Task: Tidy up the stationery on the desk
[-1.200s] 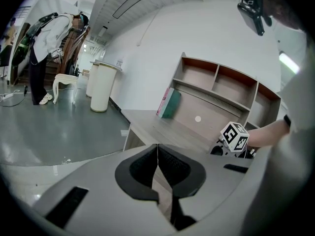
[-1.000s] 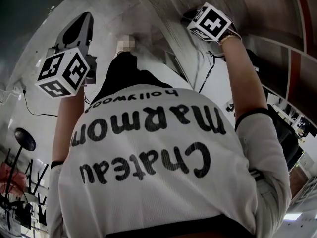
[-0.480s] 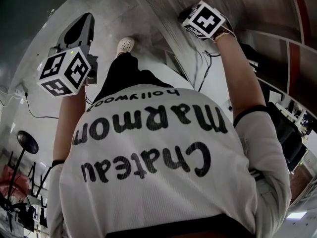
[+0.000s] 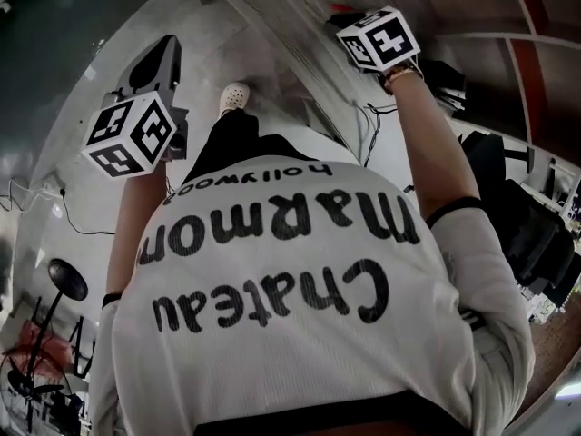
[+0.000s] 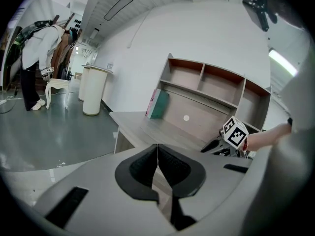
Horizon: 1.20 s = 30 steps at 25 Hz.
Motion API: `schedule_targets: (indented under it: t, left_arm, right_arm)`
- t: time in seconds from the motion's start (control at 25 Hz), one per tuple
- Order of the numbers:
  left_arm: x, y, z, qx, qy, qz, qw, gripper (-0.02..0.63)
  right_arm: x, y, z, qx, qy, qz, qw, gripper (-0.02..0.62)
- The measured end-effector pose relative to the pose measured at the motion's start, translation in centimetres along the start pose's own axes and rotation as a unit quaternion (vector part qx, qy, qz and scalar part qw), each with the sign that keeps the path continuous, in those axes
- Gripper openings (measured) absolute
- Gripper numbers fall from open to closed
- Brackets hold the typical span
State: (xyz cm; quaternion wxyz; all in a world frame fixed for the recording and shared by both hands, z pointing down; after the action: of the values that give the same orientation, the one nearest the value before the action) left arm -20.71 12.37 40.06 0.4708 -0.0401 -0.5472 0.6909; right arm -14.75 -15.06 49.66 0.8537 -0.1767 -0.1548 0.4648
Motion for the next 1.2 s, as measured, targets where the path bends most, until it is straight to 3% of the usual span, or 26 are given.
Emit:
schedule_targets:
  t: [0.16, 0.48, 0.8, 0.96, 1.2]
  left_arm:
    - [-2.0, -0.5, 0.0, 0.005, -0.013, 0.005, 0.9999, 0.017]
    - [-9.6, -2.1, 1.9, 0.034, -0.092, 0.025, 0.9948, 0.017]
    - [-16.9, -4.8, 3.4, 0.058, -0.165, 0.027, 0.9842, 0.017]
    - [-18.8, -5.6, 4.1, 0.086, -0.175, 0.064, 0.9787, 0.017]
    - [-21.6, -5.6, 6.6, 0.112, -0.204, 0.088, 0.9685, 0.017]
  right_arm:
    - [0.0, -0.6, -2.8, -0.058, -0.023, 0.076, 0.995, 0.063]
    - [1.6, -4.2, -8.0, -0.147, -0.061, 0.202, 0.966, 0.063]
    - [1.1, -9.4, -13.7, -0.224, -0.097, 0.305, 0.921, 0.063]
    - [0.5, -10.9, -16.4, -0.243, -0.128, 0.327, 0.904, 0.063]
    - [-1.4, -12.7, -19.9, -0.277, -0.159, 0.368, 0.873, 0.063]
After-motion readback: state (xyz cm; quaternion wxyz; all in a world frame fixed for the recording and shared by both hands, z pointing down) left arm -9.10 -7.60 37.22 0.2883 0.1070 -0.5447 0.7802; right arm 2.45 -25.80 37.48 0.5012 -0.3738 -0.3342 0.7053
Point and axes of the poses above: the fingertips, and each gripper's own axes: z forward along the fingers, x to its left, y out of its top, the point moved 1 cm from there along -z, backward along the fingers, and after that the axes turned 8 degrees about -z, right-handed, at the moved point
